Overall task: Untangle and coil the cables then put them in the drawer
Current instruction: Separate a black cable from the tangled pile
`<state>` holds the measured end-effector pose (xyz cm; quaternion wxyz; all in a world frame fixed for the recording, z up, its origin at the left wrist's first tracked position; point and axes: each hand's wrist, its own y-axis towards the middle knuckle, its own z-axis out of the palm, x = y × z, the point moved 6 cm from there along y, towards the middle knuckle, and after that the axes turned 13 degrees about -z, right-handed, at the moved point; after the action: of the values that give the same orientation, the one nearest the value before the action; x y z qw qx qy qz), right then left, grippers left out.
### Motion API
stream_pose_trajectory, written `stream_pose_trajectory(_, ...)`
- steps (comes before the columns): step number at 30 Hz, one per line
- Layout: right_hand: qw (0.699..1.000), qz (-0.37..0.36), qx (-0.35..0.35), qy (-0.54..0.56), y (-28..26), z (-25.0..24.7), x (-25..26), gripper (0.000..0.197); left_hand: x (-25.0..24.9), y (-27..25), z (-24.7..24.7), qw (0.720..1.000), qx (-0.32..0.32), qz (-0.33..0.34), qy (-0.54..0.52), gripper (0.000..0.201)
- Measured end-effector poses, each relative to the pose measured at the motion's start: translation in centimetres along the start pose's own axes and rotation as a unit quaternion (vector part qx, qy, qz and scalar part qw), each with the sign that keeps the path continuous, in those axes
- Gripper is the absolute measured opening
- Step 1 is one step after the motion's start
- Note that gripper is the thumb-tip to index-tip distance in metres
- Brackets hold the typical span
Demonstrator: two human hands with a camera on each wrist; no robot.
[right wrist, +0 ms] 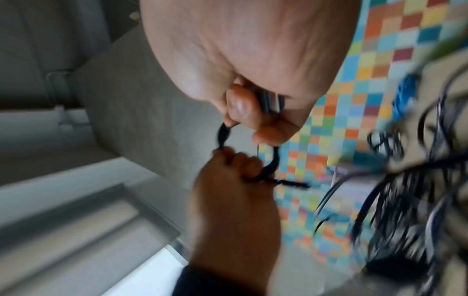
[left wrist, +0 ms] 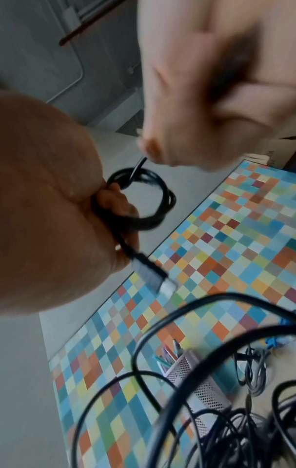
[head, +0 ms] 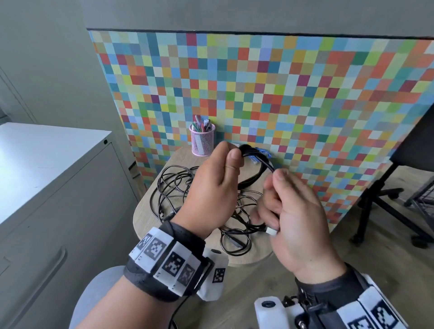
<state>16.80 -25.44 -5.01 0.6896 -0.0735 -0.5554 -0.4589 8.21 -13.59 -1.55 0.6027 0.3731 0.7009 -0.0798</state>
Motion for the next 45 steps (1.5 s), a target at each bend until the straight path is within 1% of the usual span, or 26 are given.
stream_pose_trajectory(2,0.994,-0.047,0.038,-0.095,0.6,-0.5,0.5,0.015,-0.2,-0.2,-0.3,0.990,0.032,-0.030,-0.135,0.030)
stream_pose_trajectory(3,0.991,-0.055,0.056,-0.109,0.8,-0.7,0.5,0.011,-0.4,-0.4,-0.3,0.978,0.052,-0.047,-0.194,0.030)
stream_pose_trajectory(5,0.990,-0.047,0.095,-0.096,1.2,-0.6,0.4,0.030,-0.9,-1.0,-0.2,0.954,0.090,-0.065,-0.279,0.030)
stream_pose_trajectory(6,0.988,-0.045,0.123,-0.076,1.3,-0.4,0.4,0.032,-1.2,-1.2,-0.2,0.941,0.105,-0.069,-0.314,0.031)
stream_pose_trajectory(8,0.983,-0.047,0.172,-0.047,1.4,0.6,0.8,0.028,-1.3,-1.1,-0.4,0.916,0.125,-0.086,-0.371,0.030)
stream_pose_trajectory(10,0.981,-0.049,0.186,-0.041,1.6,0.9,1.0,0.026,-1.3,-0.9,-0.5,0.897,0.139,-0.109,-0.406,0.028)
stream_pose_trajectory(11,0.980,-0.053,0.185,-0.046,1.8,1.0,1.3,0.025,-1.2,-0.8,-0.5,0.892,0.143,-0.116,-0.412,0.028)
stream_pose_trajectory(13,0.979,-0.067,0.179,-0.078,2.3,0.8,1.8,0.024,-0.9,-0.8,-0.5,0.898,0.142,-0.122,-0.399,0.032)
stream_pose_trajectory(14,0.974,-0.078,0.180,-0.111,2.7,0.7,2.1,0.024,-0.6,-0.8,-0.7,0.908,0.136,-0.123,-0.377,0.035)
stream_pose_trajectory(17,0.942,-0.113,0.214,-0.231,3.3,0.5,2.9,0.024,-0.1,-0.9,-1.5,0.959,0.121,-0.110,-0.231,0.038)
stream_pose_trajectory(19,0.927,-0.122,0.240,-0.260,3.2,0.5,3.2,0.022,-0.4,-1.0,-1.9,0.978,0.125,-0.086,-0.145,0.034)
stream_pose_trajectory(22,0.910,-0.114,0.277,-0.287,3.1,0.8,3.3,0.025,-1.5,-1.2,-2.3,0.989,0.127,-0.039,-0.059,0.026)
stream_pose_trajectory(24,0.902,-0.086,0.311,-0.286,2.9,1.1,3.1,0.024,-2.0,-1.3,-2.2,0.991,0.135,-0.021,0.007,0.018)
stream_pose_trajectory(25,0.903,-0.068,0.325,-0.275,2.9,1.2,3.1,0.025,-2.1,-1.3,-2.2,0.989,0.142,-0.021,0.031,0.017)
stream_pose_trajectory(27,0.904,-0.051,0.343,-0.250,2.7,0.8,3.1,0.030,-2.0,-1.3,-2.3,0.987,0.148,-0.034,0.047,0.022)
stream_pose_trajectory(29,0.897,-0.080,0.338,-0.275,2.8,0.2,3.5,0.030,-1.7,-1.2,-2.9,0.987,0.143,-0.058,0.035,0.029)
stream_pose_trajectory(31,0.883,-0.128,0.312,-0.327,3.2,-0.6,3.7,0.030,-1.5,-1.2,-3.2,0.986,0.147,-0.079,-0.005,0.030)
stream_pose_trajectory(33,0.867,-0.180,0.267,-0.380,3.5,-1.0,3.9,0.015,-1.5,-1.2,-3.2,0.985,0.149,-0.085,-0.036,0.029)
stream_pose_trajectory(34,0.871,-0.187,0.244,-0.384,3.5,-0.9,3.9,0.015,-1.4,-1.2,-3.1,0.984,0.147,-0.086,-0.048,0.028)
stream_pose_trajectory(36,0.898,-0.166,0.213,-0.348,3.2,-0.7,3.3,0.023,-1.3,-1.1,-3.0,0.986,0.133,-0.081,-0.066,0.031)
stream_pose_trajectory(37,0.916,-0.143,0.209,-0.310,2.8,-0.3,2.9,0.022,-1.3,-1.0,-3.0,0.987,0.122,-0.073,-0.070,0.032)
stream_pose_trajectory(38,0.937,-0.107,0.206,-0.259,2.4,0.2,2.4,0.018,-1.3,-0.9,-3.1,0.990,0.109,-0.063,-0.070,0.033)
stream_pose_trajectory(40,0.972,-0.023,0.186,-0.145,1.6,1.2,1.7,0.019,-1.5,-0.8,-3.3,0.994,0.083,-0.028,-0.065,0.032)
stream_pose_trajectory(41,0.980,0.019,0.175,-0.092,1.3,1.5,1.4,0.020,-1.6,-0.9,-3.4,0.996,0.072,-0.008,-0.060,0.029)
stream_pose_trajectory(43,0.984,0.084,0.154,0.010,0.8,1.8,1.2,0.024,-2.0,-1.1,-3.5,0.997,0.053,0.029,-0.046,0.021)
stream_pose_trajectory(45,0.979,0.114,0.153,0.078,0.5,1.9,1.4,0.030,-2.3,-1.3,-3.8,0.997,0.039,0.058,-0.015,0.016)
